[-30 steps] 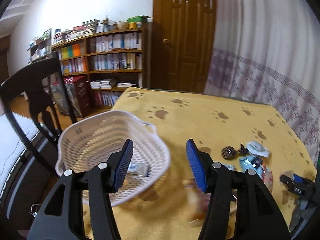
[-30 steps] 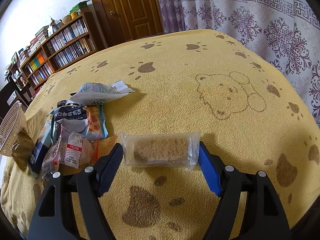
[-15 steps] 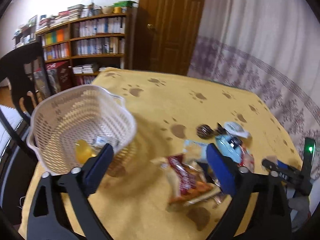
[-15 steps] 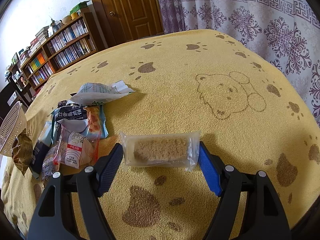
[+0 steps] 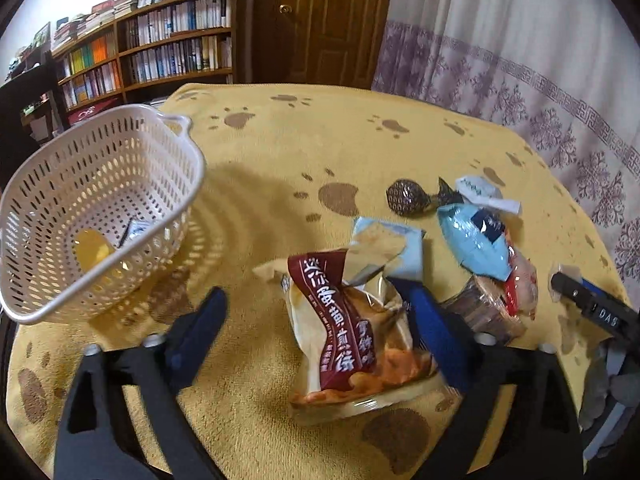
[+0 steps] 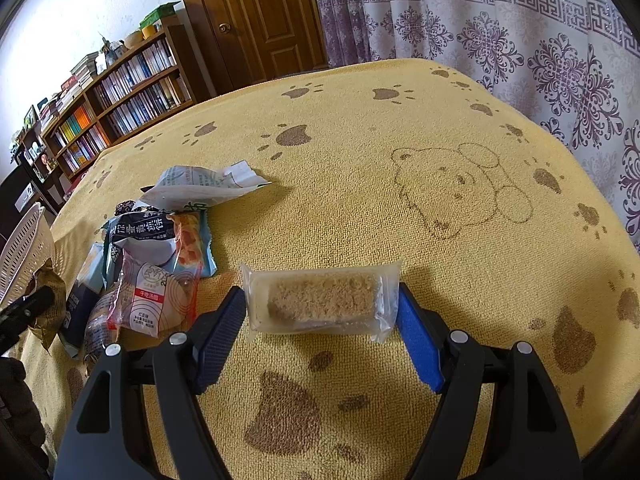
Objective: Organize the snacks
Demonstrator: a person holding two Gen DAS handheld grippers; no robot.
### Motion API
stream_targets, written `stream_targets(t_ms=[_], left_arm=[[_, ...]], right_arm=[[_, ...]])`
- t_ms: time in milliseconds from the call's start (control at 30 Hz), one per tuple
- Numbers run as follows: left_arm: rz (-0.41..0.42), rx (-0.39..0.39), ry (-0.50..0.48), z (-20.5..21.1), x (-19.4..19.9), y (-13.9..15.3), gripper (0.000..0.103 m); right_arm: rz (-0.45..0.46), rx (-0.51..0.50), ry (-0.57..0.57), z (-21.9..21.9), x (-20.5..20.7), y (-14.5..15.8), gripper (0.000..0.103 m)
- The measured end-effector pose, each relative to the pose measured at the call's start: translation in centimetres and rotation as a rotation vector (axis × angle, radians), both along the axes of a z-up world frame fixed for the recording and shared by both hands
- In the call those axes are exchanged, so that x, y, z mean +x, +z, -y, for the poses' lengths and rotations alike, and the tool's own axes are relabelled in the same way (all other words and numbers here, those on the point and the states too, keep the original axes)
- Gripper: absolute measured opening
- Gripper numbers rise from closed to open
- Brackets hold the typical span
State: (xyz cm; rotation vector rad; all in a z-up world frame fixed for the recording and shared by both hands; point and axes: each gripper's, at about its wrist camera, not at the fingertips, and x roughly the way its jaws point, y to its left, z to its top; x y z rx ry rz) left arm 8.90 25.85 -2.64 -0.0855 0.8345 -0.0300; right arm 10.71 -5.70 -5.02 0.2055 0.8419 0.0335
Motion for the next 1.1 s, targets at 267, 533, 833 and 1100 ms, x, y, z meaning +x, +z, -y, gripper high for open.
stream_targets(t_ms=[267,533,833,1100], left_arm=[[0.050,0.011,-0.012,0.1,-0.9,1.3,0.041],[0.179,0.018,0.005,-1.0,-3.1,5.9,0.041],[0.253,0.001,0.166,-7.0,-3.4,9.2,0.041],[0.261,-0.007,0.299,-12.0,-2.4,8.9,0.041]], right_arm=[[0.000,0.000,0.000,0.0,0.0,0.0,0.075],[0.001,0.000,0.000,0.0,0.0,0.0,0.075],[0.001,0.000,0.000,0.0,0.0,0.0,0.075],[0.001,-0.002,0.000,0.0,0.0,0.0,0.075]])
